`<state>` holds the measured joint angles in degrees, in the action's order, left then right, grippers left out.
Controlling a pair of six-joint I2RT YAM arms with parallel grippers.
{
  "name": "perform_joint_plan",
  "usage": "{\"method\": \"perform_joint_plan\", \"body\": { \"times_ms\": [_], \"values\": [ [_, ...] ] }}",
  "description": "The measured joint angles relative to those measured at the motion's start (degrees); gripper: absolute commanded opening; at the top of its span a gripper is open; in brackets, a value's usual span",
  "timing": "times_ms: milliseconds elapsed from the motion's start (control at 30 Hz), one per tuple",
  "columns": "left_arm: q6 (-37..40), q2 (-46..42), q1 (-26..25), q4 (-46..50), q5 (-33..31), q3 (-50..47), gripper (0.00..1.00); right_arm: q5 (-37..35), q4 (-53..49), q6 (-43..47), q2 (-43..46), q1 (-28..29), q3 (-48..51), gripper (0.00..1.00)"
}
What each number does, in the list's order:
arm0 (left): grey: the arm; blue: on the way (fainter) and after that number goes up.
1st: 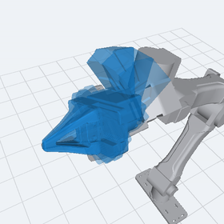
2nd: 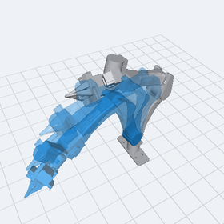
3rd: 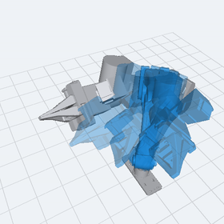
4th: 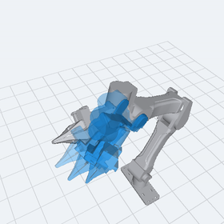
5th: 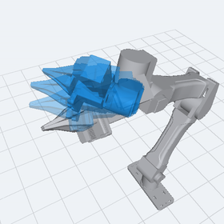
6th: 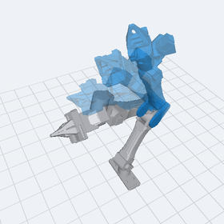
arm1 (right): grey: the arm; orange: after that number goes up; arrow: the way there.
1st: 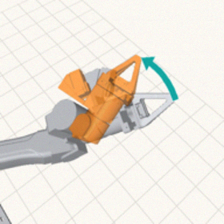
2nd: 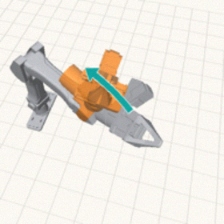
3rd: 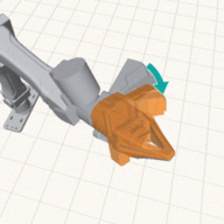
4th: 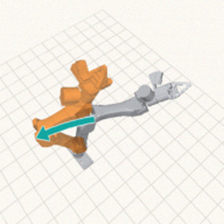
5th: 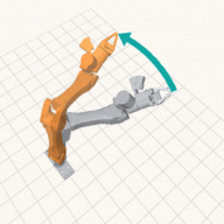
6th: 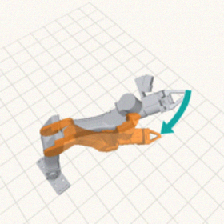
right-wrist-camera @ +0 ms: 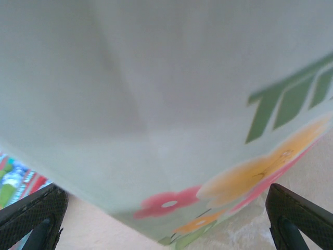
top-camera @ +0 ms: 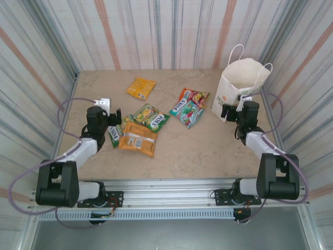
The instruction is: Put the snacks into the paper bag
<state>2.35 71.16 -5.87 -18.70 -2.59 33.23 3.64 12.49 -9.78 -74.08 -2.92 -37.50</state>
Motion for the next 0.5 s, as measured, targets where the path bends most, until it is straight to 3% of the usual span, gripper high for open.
{"method": "perform_joint_plan", "body": {
  "times_ms": [233, 500],
  "values": [
    [-3.9, -5.5, -4.8, 17.5, 2.4, 7.1, 0.91, 5.6, -19.4, -3.5, 8.7, 0.0, -5.3, 0.99],
    [-6.2, -5.1, -15.0, 30.6, 3.8, 14.5, 0.87, 8.8, -35.3, -9.3, 19.3, 0.1, -11.6, 0.99]
  ]
}}
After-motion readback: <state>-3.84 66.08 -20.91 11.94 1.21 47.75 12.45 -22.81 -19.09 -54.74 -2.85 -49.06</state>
